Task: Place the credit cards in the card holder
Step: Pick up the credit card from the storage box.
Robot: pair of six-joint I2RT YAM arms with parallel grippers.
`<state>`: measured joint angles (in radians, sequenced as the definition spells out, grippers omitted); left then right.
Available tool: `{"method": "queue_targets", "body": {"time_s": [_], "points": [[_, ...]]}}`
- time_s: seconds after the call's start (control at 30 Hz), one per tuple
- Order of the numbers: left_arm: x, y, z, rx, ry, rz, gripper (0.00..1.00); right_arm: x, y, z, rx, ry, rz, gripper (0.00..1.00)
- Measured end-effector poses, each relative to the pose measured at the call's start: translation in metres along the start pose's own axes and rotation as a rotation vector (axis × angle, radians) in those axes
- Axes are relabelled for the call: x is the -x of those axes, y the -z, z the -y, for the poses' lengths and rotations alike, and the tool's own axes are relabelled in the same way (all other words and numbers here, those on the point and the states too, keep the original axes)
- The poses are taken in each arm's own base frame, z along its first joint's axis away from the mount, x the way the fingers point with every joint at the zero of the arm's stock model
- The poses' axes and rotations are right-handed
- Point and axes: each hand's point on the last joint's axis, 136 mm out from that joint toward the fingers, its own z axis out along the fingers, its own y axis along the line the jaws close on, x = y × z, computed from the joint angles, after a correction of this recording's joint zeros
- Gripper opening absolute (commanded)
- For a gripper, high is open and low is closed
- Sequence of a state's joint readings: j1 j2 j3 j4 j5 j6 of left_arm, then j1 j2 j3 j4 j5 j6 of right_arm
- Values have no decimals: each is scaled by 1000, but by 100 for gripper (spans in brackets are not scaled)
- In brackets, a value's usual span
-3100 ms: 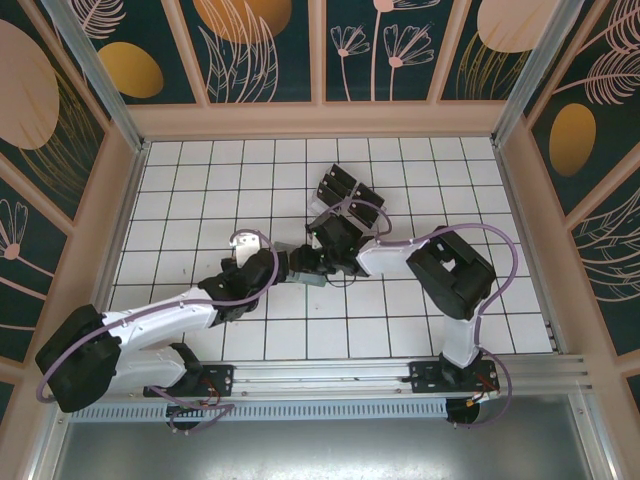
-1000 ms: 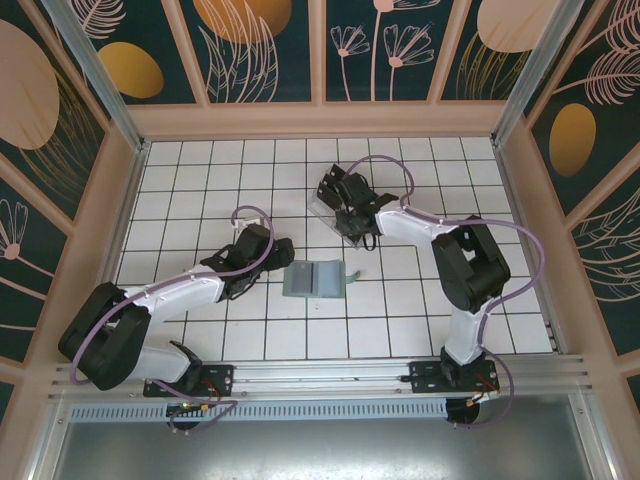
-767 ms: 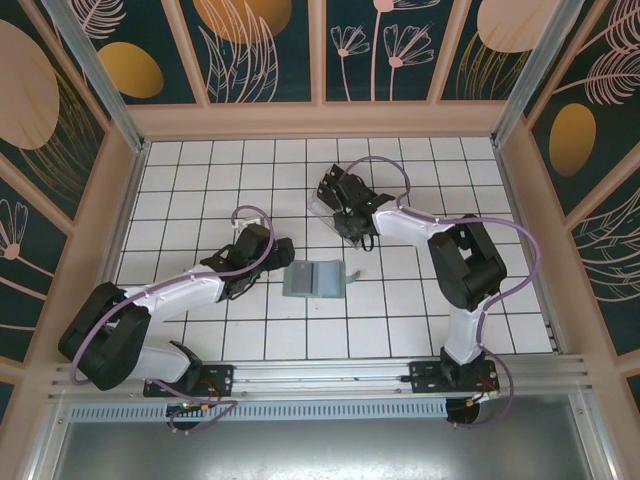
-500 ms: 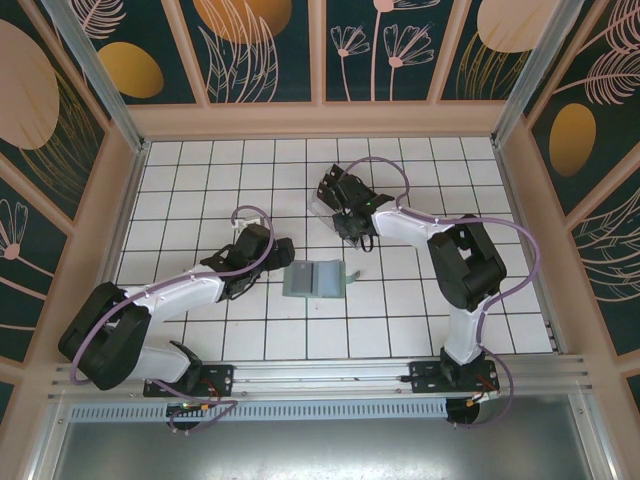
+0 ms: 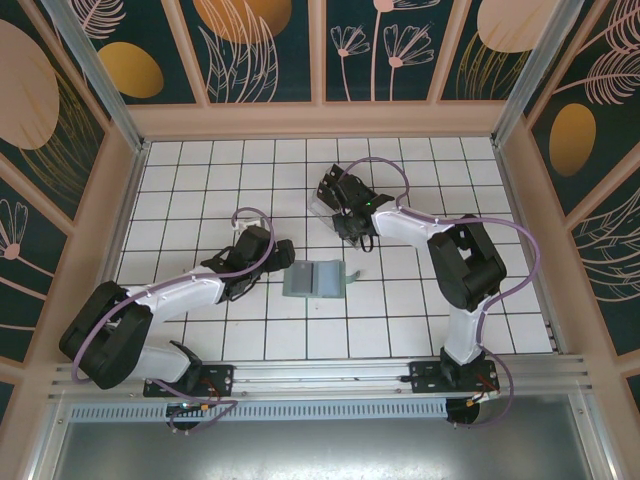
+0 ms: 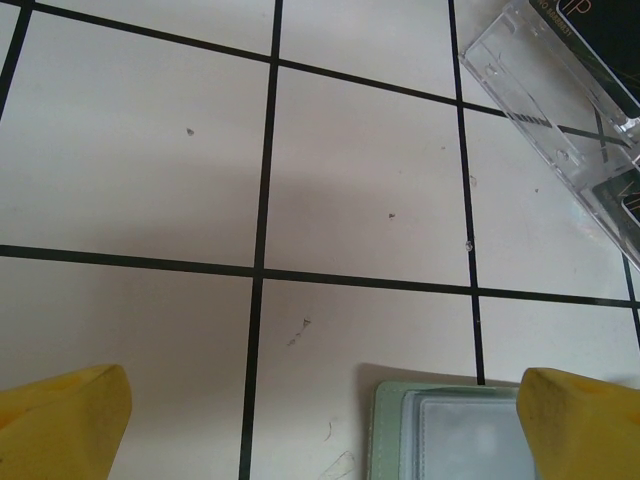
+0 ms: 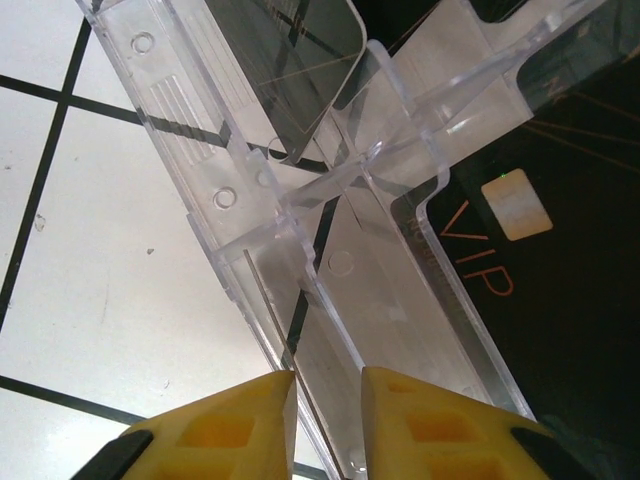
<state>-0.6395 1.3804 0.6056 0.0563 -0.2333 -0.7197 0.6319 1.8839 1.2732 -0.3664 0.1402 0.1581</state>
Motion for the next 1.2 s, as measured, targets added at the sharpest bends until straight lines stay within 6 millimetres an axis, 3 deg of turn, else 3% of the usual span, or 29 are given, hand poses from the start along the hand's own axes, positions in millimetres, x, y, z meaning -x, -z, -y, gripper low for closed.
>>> {"method": "queue_targets", "body": {"time_s": [0.73,0.97,1.2], "points": [[-5,-1,-1,-10,0,-11,99,4,4,-3,23,4,7,19],[-5,-1,0,-12,0,-12,98,4,4,-3,22,26,7,13],[-6,-1,-1,-11,1,-12,99,5,4,-4,27,73,11,0]]}}
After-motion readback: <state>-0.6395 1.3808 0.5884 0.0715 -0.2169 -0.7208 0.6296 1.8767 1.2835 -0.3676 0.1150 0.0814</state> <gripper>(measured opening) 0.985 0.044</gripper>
